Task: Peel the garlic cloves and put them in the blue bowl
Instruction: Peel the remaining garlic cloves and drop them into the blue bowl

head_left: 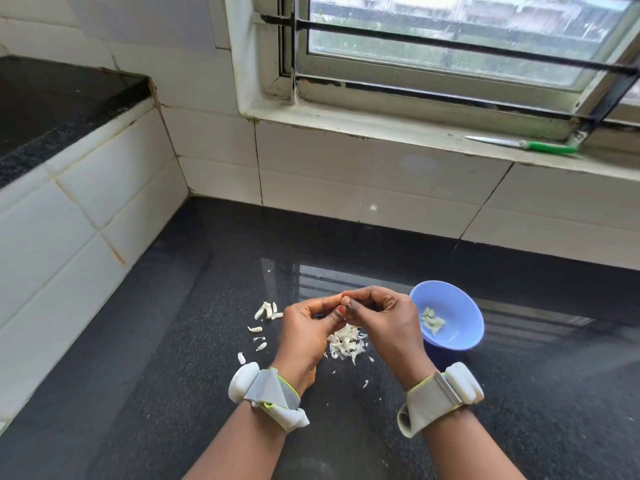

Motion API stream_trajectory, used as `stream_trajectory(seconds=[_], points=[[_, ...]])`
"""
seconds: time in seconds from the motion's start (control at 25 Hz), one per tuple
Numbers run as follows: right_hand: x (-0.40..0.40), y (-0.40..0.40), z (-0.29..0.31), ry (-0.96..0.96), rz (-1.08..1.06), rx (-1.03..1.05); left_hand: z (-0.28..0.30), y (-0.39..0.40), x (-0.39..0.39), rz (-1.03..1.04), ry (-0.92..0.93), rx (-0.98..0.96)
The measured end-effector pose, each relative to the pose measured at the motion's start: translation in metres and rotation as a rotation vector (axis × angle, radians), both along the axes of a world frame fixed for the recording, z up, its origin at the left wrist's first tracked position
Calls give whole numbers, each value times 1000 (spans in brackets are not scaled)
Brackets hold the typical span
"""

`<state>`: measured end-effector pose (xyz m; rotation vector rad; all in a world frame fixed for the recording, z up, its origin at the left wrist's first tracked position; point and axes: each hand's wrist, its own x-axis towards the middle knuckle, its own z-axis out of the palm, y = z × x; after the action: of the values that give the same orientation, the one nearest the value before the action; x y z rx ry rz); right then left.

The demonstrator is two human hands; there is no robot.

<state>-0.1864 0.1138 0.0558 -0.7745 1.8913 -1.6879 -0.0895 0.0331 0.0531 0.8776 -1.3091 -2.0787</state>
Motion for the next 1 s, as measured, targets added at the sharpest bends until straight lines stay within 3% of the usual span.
stream_trajectory(seconds=[0.12, 0.28, 0.44, 0.68, 0.84, 1.0], points=[[1, 1, 0, -109, 0, -20, -2, -3, 0, 16, -62, -154], [-3, 1, 0, -10, -23, 58, -3, -5, 3, -43, -153, -368], [-11, 0, -1, 213, 18, 150, -2, -5, 3, -6, -159, -284], [-12, 3, 1, 314, -3, 137, 0, -6, 2, 12, -138, -190], [-11, 2, 4, 300, 22, 105, 3, -4, 4, -1, -173, -282], [-10, 1, 3, 299, 18, 106, -1, -7, 5, 15, -303, -512]])
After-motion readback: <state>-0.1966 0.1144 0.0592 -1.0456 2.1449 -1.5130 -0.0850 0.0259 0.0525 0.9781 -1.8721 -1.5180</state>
